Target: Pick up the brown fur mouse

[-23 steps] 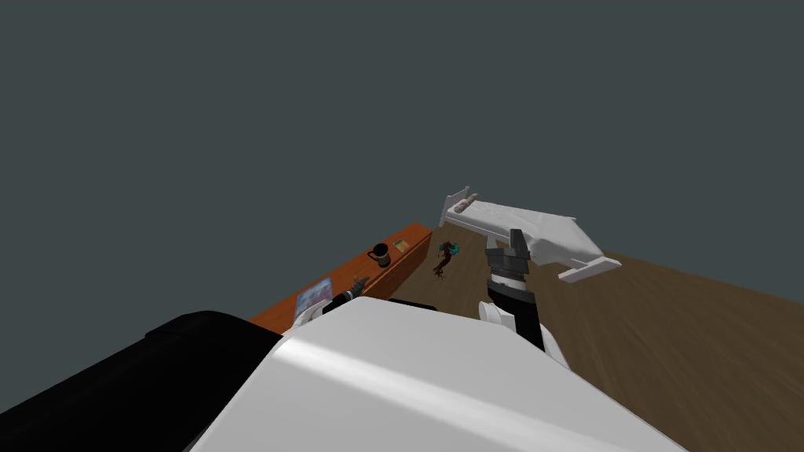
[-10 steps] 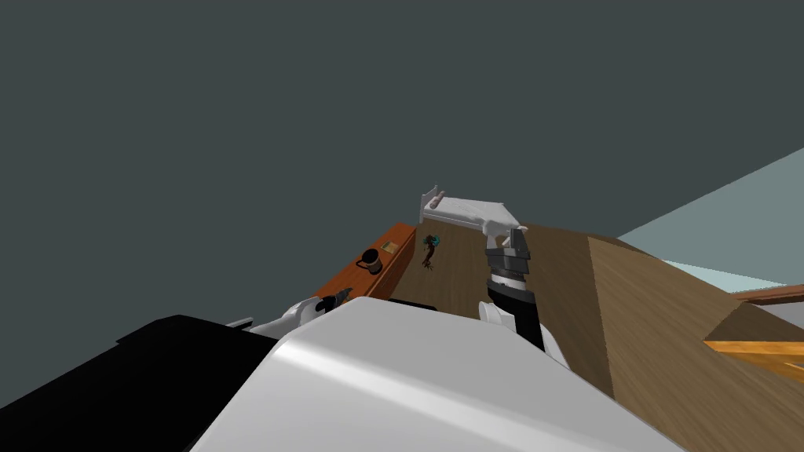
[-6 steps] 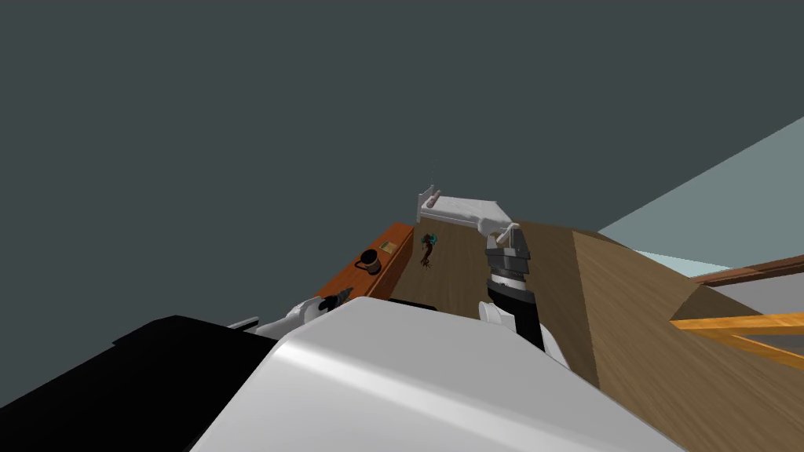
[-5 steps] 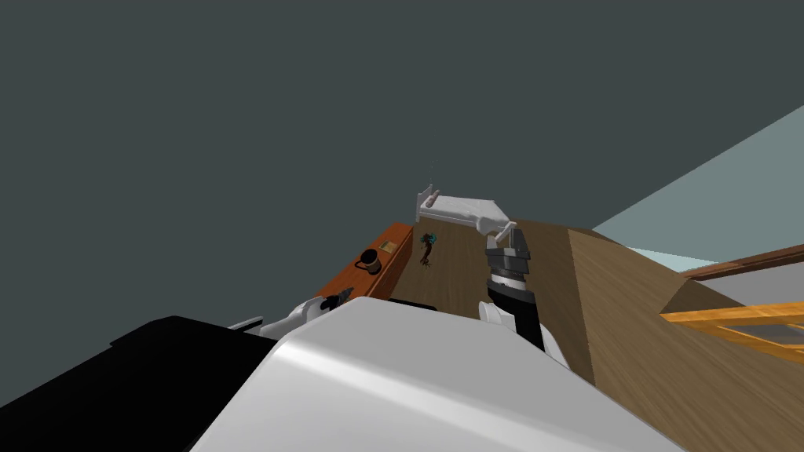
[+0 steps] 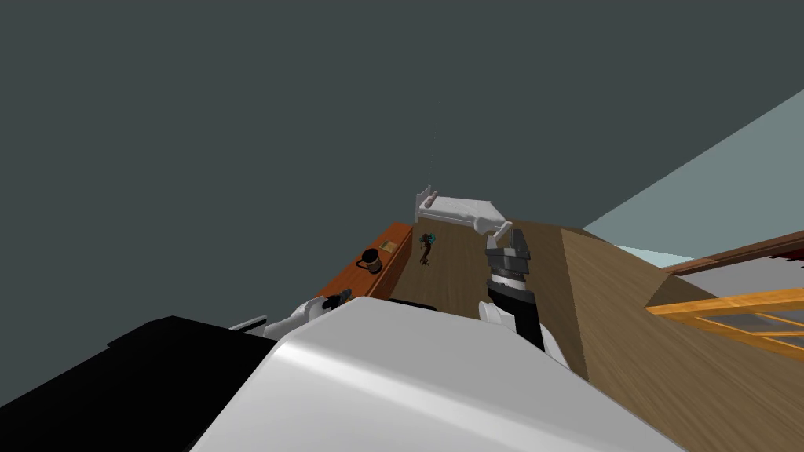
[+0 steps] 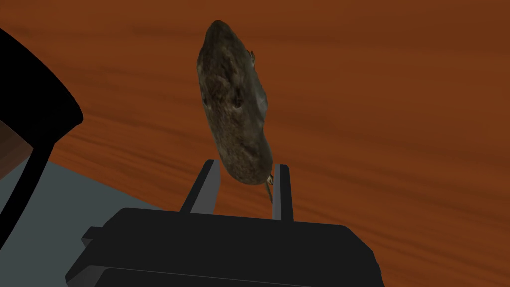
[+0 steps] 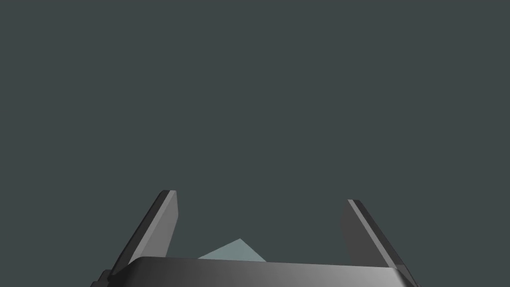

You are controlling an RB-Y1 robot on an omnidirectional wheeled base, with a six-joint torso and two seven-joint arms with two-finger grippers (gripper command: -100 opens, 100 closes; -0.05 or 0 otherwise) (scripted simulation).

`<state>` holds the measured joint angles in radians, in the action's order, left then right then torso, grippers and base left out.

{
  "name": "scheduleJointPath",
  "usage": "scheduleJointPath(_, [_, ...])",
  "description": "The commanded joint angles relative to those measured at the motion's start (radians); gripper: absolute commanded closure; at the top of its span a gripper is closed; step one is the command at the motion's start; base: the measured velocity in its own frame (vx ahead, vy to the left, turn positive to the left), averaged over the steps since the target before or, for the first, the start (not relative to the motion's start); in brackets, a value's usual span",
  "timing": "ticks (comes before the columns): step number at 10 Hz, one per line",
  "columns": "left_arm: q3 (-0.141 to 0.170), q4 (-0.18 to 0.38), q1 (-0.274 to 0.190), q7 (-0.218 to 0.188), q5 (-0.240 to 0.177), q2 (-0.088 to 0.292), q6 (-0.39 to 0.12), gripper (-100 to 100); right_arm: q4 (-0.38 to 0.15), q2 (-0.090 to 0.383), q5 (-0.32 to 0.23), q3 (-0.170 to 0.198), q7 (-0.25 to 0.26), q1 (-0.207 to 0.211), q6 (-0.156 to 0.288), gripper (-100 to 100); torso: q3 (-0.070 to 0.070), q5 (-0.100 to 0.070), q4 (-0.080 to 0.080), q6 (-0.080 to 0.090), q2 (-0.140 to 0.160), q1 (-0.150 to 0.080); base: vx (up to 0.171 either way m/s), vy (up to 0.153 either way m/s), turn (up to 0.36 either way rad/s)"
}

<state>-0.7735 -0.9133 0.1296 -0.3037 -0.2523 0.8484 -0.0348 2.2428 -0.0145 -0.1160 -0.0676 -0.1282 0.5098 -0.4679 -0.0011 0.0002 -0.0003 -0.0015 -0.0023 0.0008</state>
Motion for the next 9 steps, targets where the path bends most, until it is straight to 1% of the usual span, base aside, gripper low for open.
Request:
scheduleJointPath(1, [0.0,0.0,0.0,0.0,0.0,0.0,0.0,100,0.0,0.0,0.0,0.0,0.0,0.0,0.0,0,0.0,0.0,0.0,0.0,0.0,0.0,0.0,0.0,0.0])
scheduleJointPath(2, [0.0,0.0,0.0,0.0,0.0,0.0,0.0,100,0.0,0.0,0.0,0.0,0.0,0.0,0.0,0,0.0,0.0,0.0,0.0,0.0,0.0,0.0,0.0,0.0])
scheduleJointPath(3, [0.0,0.0,0.0,0.0,0.0,0.0,0.0,0,0.0,0.0,0.0,0.0,0.0,0.0,0.0,0,0.0,0.0,0.0,0.0,0.0,0.0,0.0,0.0,0.0])
scheduleJointPath(4, [-0.013,-0.037,0.013,-0.004,-0.003,0.036,0.007,100,0.0,0.0,0.0,0.0,0.0,0.0,0.0,0,0.0,0.0,0.0,0.0,0.0,0.0,0.051,-0.046,0.245])
scheduleJointPath(5, [-0.018,-0.047,0.017,-0.005,-0.003,0.048,0.01,100,0.0,0.0,0.0,0.0,0.0,0.0,0.0,0,-0.001,-0.001,-0.001,-0.002,-0.002,-0.003,0.076,-0.059,0.15])
scheduleJointPath(7, [-0.036,-0.088,0.034,-0.01,-0.006,0.092,0.024,100,0.0,0.0,0.0,0.0,0.0,0.0,0.0,0,-0.002,-0.001,-0.001,0.0,-0.004,-0.004,0.069,-0.052,0.118])
scheduleJointPath(8, [-0.027,-0.082,0.031,-0.007,-0.004,0.079,0.014,100,0.0,0.0,0.0,0.0,0.0,0.0,0.0,0,-0.003,-0.001,-0.001,-0.001,-0.004,-0.004,0.029,-0.022,0.032])
scheduleJointPath(9, [-0.029,-0.084,0.032,-0.008,-0.005,0.082,0.015,0,0.0,0.0,0.0,0.0,0.0,0.0,0.0,0,-0.002,0.0,-0.001,0.0,-0.003,-0.002,0.005,-0.005,-0.005])
